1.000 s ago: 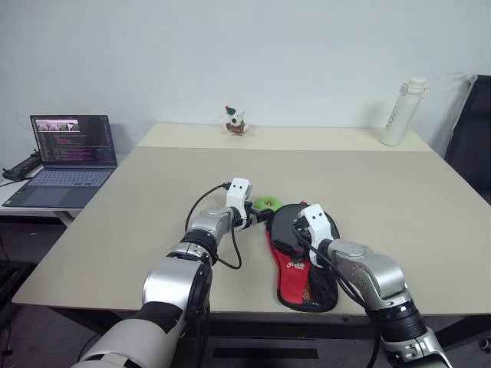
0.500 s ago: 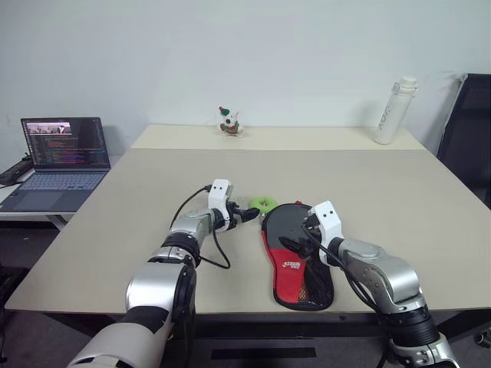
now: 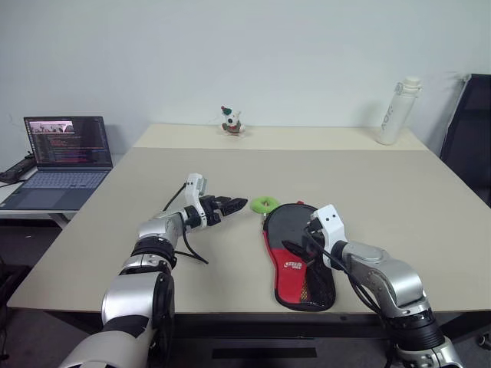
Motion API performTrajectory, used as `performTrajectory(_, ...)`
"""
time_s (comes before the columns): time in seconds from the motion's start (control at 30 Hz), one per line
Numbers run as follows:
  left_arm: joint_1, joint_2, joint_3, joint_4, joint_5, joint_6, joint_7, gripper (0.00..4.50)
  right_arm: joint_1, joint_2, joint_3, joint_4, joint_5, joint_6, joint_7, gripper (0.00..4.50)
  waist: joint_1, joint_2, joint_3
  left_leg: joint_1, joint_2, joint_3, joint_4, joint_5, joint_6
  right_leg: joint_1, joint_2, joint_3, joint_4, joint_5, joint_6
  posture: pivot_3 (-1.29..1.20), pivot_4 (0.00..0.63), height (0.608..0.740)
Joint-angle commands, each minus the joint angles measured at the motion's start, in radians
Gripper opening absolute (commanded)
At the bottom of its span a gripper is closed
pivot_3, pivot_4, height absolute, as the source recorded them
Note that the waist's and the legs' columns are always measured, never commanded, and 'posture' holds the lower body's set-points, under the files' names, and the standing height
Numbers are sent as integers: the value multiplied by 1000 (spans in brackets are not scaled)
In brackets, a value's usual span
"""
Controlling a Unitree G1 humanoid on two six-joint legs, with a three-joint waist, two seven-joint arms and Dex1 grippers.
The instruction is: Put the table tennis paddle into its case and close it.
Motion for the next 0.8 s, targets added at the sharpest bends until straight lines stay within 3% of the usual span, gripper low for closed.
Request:
performTrajectory(0.03,30,6,-46,-116,38,-151,11,4456,-13,-8,-19,-19,-11,-29,-10,4500,1,0,0,0,0,0,0,0,0,0,0,0,0,0,0,0,150,740)
performTrajectory(0.23,115,8,-157,-239,134,-405,26,4456,1,-25,-64,-14,-13,-35,-24,4500,2,0,0,0,0,0,0,0,0,0,0,0,0,0,-1,0,150,740)
performTrajectory(0.53,155,11,-175,-306,119,-401,22,4456,-5,-4,-235,130,-25,-97,-130,4500,2,0,0,0,0,0,0,0,0,0,0,0,0,0,0,0,150,740)
performTrajectory(0.73,170,13,-187,-333,115,-388,15,4456,-41,0,-239,266,-6,-106,-95,4500,-2,0,0,1,0,1,0,0,0,0,0,1,1,0,0,0,150,740)
performTrajectory(0.8,174,16,-189,-342,112,-384,15,4500,-54,7,-240,290,2,-99,-88,4089,-1,0,0,1,0,1,0,0,0,0,0,1,1,0,0,0,150,740)
